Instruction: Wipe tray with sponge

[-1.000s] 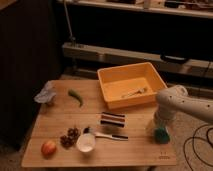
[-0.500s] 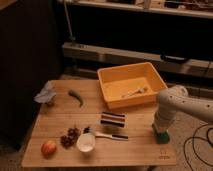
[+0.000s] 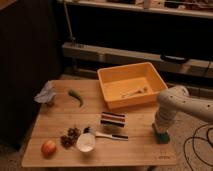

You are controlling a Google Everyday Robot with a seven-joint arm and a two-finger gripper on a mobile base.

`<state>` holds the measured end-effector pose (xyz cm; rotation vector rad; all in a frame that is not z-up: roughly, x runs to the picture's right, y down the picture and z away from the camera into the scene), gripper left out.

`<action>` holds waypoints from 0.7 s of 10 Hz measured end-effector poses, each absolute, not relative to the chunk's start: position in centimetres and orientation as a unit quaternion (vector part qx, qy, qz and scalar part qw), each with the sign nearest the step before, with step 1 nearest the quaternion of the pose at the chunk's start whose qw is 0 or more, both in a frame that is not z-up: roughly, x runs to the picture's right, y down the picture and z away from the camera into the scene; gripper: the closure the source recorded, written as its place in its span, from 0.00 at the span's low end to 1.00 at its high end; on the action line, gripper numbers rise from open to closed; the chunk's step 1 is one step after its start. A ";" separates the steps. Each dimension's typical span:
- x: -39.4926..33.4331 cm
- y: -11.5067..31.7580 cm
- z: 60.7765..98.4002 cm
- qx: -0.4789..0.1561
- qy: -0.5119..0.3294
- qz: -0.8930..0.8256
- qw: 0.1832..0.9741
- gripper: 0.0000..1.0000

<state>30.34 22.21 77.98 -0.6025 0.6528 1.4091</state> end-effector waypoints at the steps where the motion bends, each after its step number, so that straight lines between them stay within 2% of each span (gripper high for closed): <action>1: 30.4 22.0 77.7 -0.265 0.291 0.626 0.673 1.00; 3: 30.3 21.7 77.3 -0.263 0.291 0.625 0.675 0.99; 5: 30.2 21.5 77.0 -0.262 0.291 0.622 0.678 0.86; 7: 29.8 21.1 76.7 -0.263 0.289 0.618 0.683 0.65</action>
